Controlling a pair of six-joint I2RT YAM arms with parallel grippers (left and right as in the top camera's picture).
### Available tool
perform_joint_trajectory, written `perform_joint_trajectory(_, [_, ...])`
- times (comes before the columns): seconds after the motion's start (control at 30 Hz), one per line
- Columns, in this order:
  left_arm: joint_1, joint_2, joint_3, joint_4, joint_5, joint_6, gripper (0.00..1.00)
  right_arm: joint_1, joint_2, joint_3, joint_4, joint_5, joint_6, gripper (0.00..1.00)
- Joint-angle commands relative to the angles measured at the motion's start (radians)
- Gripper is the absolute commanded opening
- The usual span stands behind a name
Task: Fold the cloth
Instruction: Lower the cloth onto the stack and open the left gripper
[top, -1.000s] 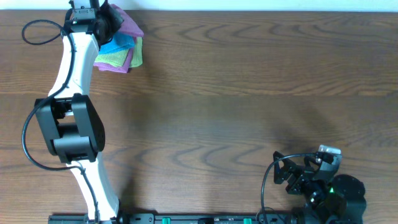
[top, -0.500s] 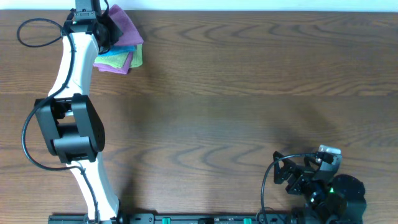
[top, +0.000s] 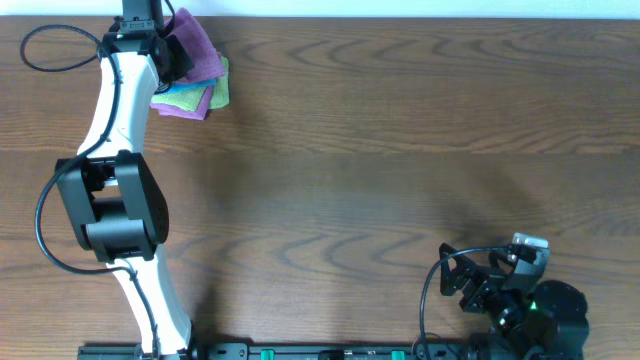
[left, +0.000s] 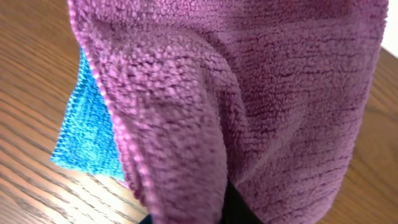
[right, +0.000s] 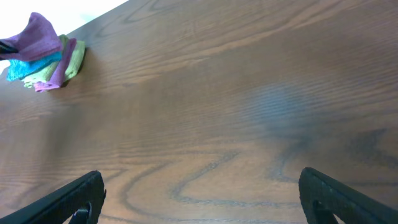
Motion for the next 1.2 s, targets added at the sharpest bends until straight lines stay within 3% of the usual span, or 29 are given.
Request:
perform_joint_trajectory(0.0, [0.008,0.011,0.024,-0.005,-0.036,0.029,0.21,-0.008,-0.007,-0.003,0.002,0.003,0.013,0.99])
perform_joint_trajectory(0.53, [0.065,0.011,0.024,-0.025,-0.078,0.047,0.47,-0.008,-0.007,-0.003,0.002,0.002,0.013,0.99])
perform_joint_trajectory(1.03, [0.085,0.011,0.024,-0.035,-0.078,0.047,0.55,-0.008,-0.007,-0.003,0.002,0.002,0.013,0.99])
perform_joint_trajectory(1.17, [0.086,0.011,0.024,-0.034,-0.093,0.051,0.67,-0.008,-0.007,-0.003,0.002,0.002,0.013,0.99])
